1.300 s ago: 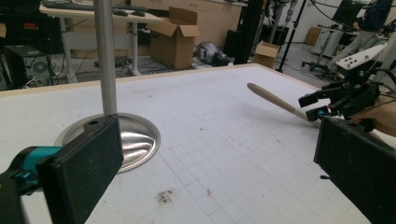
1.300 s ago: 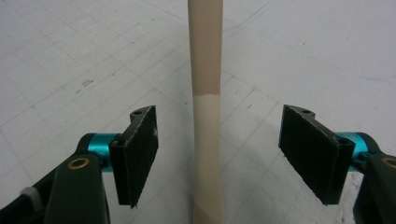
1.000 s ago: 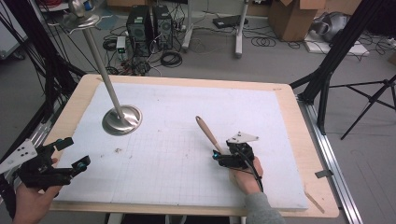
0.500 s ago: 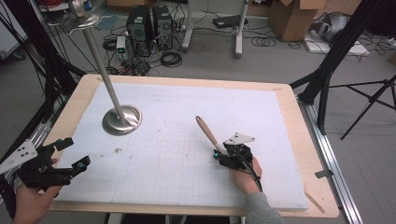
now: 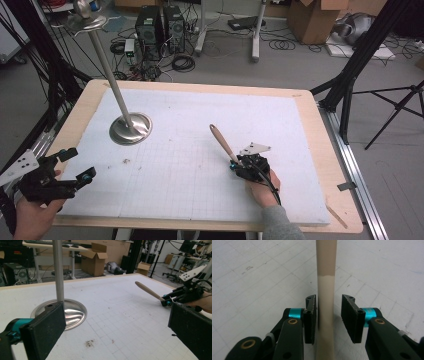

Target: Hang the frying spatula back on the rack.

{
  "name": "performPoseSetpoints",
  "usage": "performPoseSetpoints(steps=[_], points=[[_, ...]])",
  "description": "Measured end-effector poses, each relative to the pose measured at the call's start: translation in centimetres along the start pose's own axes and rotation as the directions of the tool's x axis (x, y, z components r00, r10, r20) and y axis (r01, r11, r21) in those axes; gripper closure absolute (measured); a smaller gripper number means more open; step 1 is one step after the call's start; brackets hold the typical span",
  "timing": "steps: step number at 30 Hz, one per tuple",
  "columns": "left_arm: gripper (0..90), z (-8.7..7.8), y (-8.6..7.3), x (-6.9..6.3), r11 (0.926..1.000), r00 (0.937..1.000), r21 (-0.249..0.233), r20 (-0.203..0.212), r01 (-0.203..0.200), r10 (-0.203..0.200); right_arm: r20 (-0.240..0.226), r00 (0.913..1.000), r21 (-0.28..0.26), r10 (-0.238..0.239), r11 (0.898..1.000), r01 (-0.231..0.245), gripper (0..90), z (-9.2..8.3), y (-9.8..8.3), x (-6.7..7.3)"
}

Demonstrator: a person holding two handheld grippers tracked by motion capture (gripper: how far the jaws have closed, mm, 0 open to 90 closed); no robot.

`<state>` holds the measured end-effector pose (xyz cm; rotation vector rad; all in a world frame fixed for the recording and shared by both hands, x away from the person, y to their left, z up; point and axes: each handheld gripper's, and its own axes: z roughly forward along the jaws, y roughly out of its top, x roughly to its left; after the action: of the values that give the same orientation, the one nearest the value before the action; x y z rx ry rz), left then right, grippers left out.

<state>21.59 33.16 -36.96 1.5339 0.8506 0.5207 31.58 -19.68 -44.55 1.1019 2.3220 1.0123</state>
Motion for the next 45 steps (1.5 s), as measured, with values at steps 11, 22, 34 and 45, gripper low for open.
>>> performPoseSetpoints(steps=[11,22,34,45], points=[[1.7,0.0,0.0,0.0,1.0,1.0,0.0,-0.001,0.0,0.0,-0.009,0.9996,0.004,-0.026,1.0,0.026,77.0,0.0,0.0,0.2],[1.7,0.0,0.0,0.0,1.0,1.0,-0.001,0.0,0.001,-0.001,-0.036,0.9993,-0.018,-0.003,1.0,0.002,77.9,-0.2,0.1,0.2],[1.7,0.1,0.1,0.0,1.0,1.0,-0.002,0.004,-0.002,0.002,-0.093,0.9956,-0.065,-0.012,0.998,0.006,78.0,-1.1,0.8,0.1],[1.8,0.3,0.1,0.0,1.0,1.0,-0.001,0.008,0.004,-0.004,-0.171,0.9845,-0.108,-0.039,0.994,0.021,78.0,-3.2,2.5,-0.5]])
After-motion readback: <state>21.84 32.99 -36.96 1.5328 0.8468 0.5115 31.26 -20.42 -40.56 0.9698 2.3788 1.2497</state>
